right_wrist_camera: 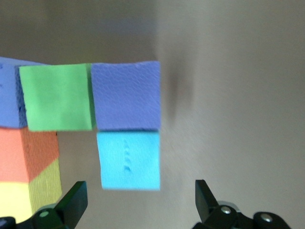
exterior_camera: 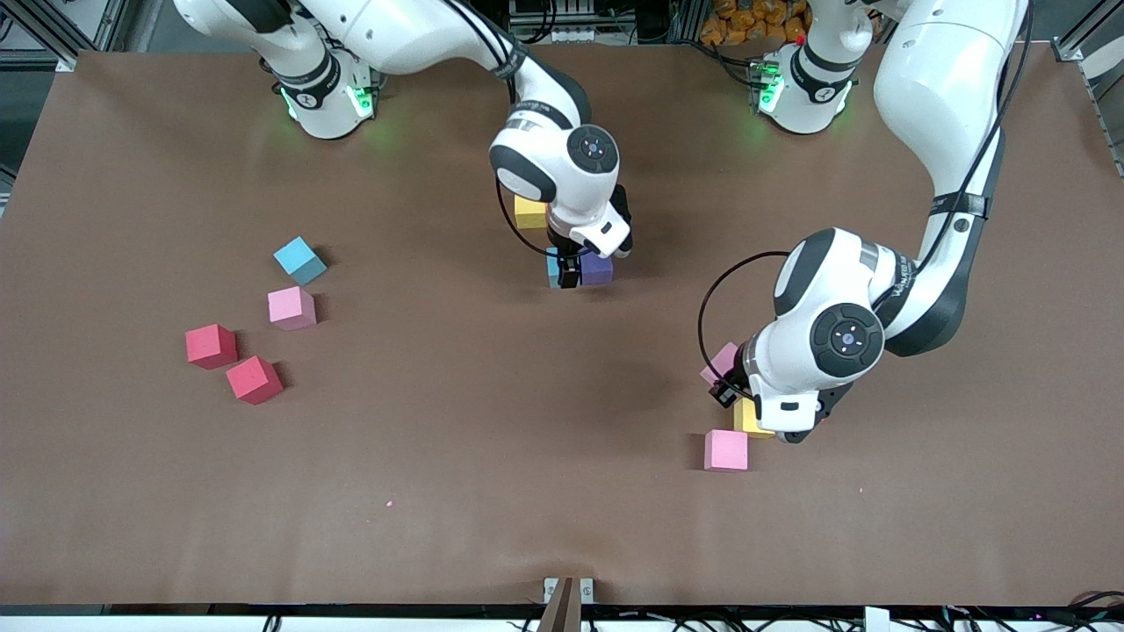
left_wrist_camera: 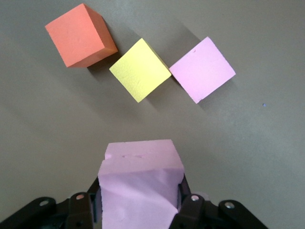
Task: Form number 2 with 11 blocks
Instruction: 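Place cyan below purple with the right gripper while the left gripper carries pink, then place pink below cyan with the left gripper while the right gripper reaches red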
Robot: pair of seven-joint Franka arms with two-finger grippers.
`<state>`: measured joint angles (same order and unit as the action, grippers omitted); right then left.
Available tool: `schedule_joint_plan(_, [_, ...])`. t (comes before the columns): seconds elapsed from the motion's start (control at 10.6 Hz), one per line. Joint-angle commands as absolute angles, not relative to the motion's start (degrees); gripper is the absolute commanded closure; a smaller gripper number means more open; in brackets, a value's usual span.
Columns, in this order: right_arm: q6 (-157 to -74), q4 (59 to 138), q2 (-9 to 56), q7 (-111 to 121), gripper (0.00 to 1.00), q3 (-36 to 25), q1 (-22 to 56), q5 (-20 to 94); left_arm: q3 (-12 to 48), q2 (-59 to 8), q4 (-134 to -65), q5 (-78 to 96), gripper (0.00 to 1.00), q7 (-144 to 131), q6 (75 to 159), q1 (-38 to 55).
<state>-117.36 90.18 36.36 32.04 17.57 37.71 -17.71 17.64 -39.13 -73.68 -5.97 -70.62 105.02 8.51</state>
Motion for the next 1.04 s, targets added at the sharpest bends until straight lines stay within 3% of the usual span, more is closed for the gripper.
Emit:
schedule_joint_plan(0.0, [-116.1,89.92,33.93,31.73,0.0,17.49,32.46,-17.58,17.49,-38.32,-74.97,-5.19,0.62,-75.74,104.76,9.92])
schedule_joint_plan(0.47, [-116.9,87.19,33.4,31.99,0.0,17.49,15.5,-17.67,17.49,-38.67,-75.23,-4.75,0.62,-93.82,105.38,18.7])
schedule_joint_plan(0.94, [-113.57,86.92,30.42,31.9,0.0,17.23,-0.5,-18.37,17.4,-41.13,-74.88,-5.1,0.59,-123.86,112.65,30.31])
